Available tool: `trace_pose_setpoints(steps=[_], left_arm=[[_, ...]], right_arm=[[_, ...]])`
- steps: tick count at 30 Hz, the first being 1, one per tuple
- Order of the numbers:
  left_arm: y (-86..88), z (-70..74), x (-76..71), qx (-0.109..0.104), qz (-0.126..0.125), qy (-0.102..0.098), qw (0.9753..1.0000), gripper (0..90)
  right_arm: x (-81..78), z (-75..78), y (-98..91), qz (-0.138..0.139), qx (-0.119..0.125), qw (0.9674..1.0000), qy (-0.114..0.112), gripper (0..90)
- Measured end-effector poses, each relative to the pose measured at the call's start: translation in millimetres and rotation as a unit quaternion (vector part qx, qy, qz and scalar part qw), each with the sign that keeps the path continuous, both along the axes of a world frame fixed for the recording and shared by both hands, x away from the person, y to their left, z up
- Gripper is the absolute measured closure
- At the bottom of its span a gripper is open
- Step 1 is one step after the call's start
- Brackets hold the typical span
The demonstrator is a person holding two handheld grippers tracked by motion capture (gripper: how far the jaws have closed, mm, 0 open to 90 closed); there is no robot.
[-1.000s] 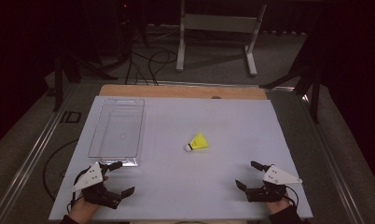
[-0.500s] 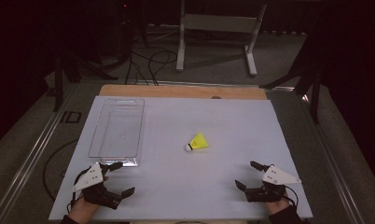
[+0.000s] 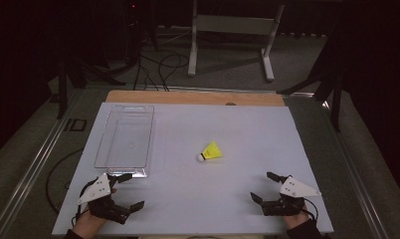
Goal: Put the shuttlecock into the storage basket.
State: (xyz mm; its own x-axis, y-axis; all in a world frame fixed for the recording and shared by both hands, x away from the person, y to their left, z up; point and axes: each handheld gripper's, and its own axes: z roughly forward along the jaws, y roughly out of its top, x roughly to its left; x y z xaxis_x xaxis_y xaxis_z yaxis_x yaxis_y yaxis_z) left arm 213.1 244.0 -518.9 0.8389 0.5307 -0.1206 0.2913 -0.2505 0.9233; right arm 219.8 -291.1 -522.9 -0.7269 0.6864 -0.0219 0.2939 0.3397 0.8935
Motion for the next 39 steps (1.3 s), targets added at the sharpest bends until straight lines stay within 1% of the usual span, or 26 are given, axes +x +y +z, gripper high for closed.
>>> trace_pose_setpoints(steps=[2, 3, 5, 6, 9, 10, 11, 12, 16, 17, 21, 22, 24, 26, 27, 28, 29, 31, 32, 33, 34, 35, 36, 37, 38, 39], left_arm=[[0.3, 2.0, 0.1, 0.001, 0.003, 0.001, 1.0000, 0.0], [0.1, 3.2, 0.0, 0.006, 0.004, 0.004, 1.0000, 0.0], [0.1, 3.2, 0.0, 0.006, 0.004, 0.004, 1.0000, 0.0], [-0.4, 8.1, -0.6, 0.010, 0.003, 0.010, 0.9999, 0.0], [-0.7, 12.0, -0.2, 0.009, 0.000, 0.015, 0.9998, 0.0], [-1.9, 16.4, 0.6, 0.011, -0.004, 0.021, 0.9997, 0.0], [-1.9, 16.4, 0.6, 0.011, -0.004, 0.021, 0.9997, 0.0], [-3.1, 20.6, 1.7, 0.015, -0.010, 0.021, 0.9996, 0.0], [-4.8, 26.0, 3.0, 0.018, -0.011, 0.027, 0.9994, 0.0], [-5.7, 29.8, 4.8, 0.028, -0.007, 0.031, 0.9991, 0.0], [-8.6, 34.6, 7.5, 0.039, -0.014, 0.040, 0.9984, 0.0], [-11.5, 37.6, 9.4, 0.050, -0.020, 0.041, 0.9977, 0.0], [-13.3, 38.8, 10.7, 0.051, -0.024, 0.045, 0.9974, 0.0], [-17.6, 41.3, 13.1, 0.058, -0.031, 0.049, 0.9966, 0.0], [-19.8, 43.0, 14.2, 0.061, -0.034, 0.053, 0.9962, 0.0], [-23.4, 48.1, 17.4, 0.061, -0.039, 0.065, 0.9953, 0.0], [-24.9, 51.0, 19.8, 0.067, -0.041, 0.073, 0.9942, 0.0], [-28.2, 56.4, 22.9, 0.071, -0.044, 0.078, 0.9935, 0.0], [-28.2, 56.4, 22.9, 0.071, -0.044, 0.078, 0.9935, 0.0], [-29.8, 58.9, 24.5, 0.071, -0.048, 0.080, 0.9931, 0.0], [-32.0, 61.3, 25.9, 0.079, -0.049, 0.078, 0.9926, 0.0], [-36.7, 65.2, 28.7, 0.092, -0.053, 0.079, 0.9912, 0.0], [-36.7, 65.2, 28.7, 0.092, -0.053, 0.079, 0.9912, 0.0], [-41.4, 68.7, 31.7, 0.101, -0.057, 0.081, 0.9900, 0.0], [-43.8, 70.4, 33.0, 0.104, -0.057, 0.080, 0.9897, 0.0], [-46.5, 72.0, 34.1, 0.113, -0.054, 0.080, 0.9889, 0.0]], right_arm=[[-0.1, -0.1, 0.0, -0.002, -0.001, 1.0000, -0.001, 9.2], [0.0, 0.0, 0.0, -0.001, 0.000, 1.0000, 0.000, 9.2], [-0.1, 0.1, 0.0, -0.001, 0.000, 1.0000, 0.000, 9.2], [-0.3, 0.4, 0.0, -0.001, -0.002, 1.0000, -0.002, 9.2], [-0.4, 0.7, 0.1, -0.001, 0.000, 1.0000, -0.003, 9.3], [-0.5, 1.3, 0.2, -0.001, 0.002, 1.0000, -0.004, 9.3], [-0.6, 1.4, 0.2, -0.001, 0.002, 1.0000, -0.003, 9.3], [-0.7, 1.5, 0.4, -0.002, 0.002, 1.0000, -0.003, 9.3], [-0.5, 1.3, 0.9, 0.000, 0.001, 1.0000, -0.001, 9.4], [-0.6, 1.5, 1.0, 0.000, 0.002, 1.0000, -0.001, 9.4], [-0.6, 1.7, 0.9, -0.001, 0.003, 1.0000, 0.000, 9.4], [-0.5, 1.7, 0.7, 0.000, 0.004, 1.0000, 0.000, 9.4], [-0.4, 1.8, 0.6, -0.001, 0.004, 1.0000, -0.001, 9.4], [-0.5, 1.9, 0.6, 0.000, 0.003, 1.0000, -0.001, 9.4], [-0.5, 1.9, 0.6, 0.000, 0.003, 1.0000, -0.001, 9.4], [-0.5, 2.0, 0.9, 0.001, 0.003, 1.0000, -0.002, 9.4], [-0.6, 2.1, 1.0, 0.001, 0.003, 1.0000, -0.003, 9.3], [-0.6, 2.3, 1.1, 0.002, 0.002, 1.0000, -0.004, 9.4], [-0.9, 2.3, 1.2, 0.002, 0.003, 1.0000, -0.004, 9.3], [-0.9, 2.3, 1.1, 0.002, 0.003, 1.0000, -0.003, 9.4], [-0.9, 2.3, 1.1, 0.002, 0.003, 1.0000, -0.003, 9.4], [-0.7, 2.2, 0.9, 0.002, 0.003, 1.0000, -0.003, 9.4], [-0.7, 2.2, 0.9, 0.002, 0.003, 1.0000, -0.003, 9.4], [-0.7, 2.2, 0.9, 0.002, 0.003, 1.0000, -0.003, 9.4], [-0.7, 2.2, 1.0, 0.002, 0.003, 1.0000, -0.003, 9.4], [-0.7, 2.2, 1.1, 0.002, 0.003, 1.0000, -0.004, 9.4]])
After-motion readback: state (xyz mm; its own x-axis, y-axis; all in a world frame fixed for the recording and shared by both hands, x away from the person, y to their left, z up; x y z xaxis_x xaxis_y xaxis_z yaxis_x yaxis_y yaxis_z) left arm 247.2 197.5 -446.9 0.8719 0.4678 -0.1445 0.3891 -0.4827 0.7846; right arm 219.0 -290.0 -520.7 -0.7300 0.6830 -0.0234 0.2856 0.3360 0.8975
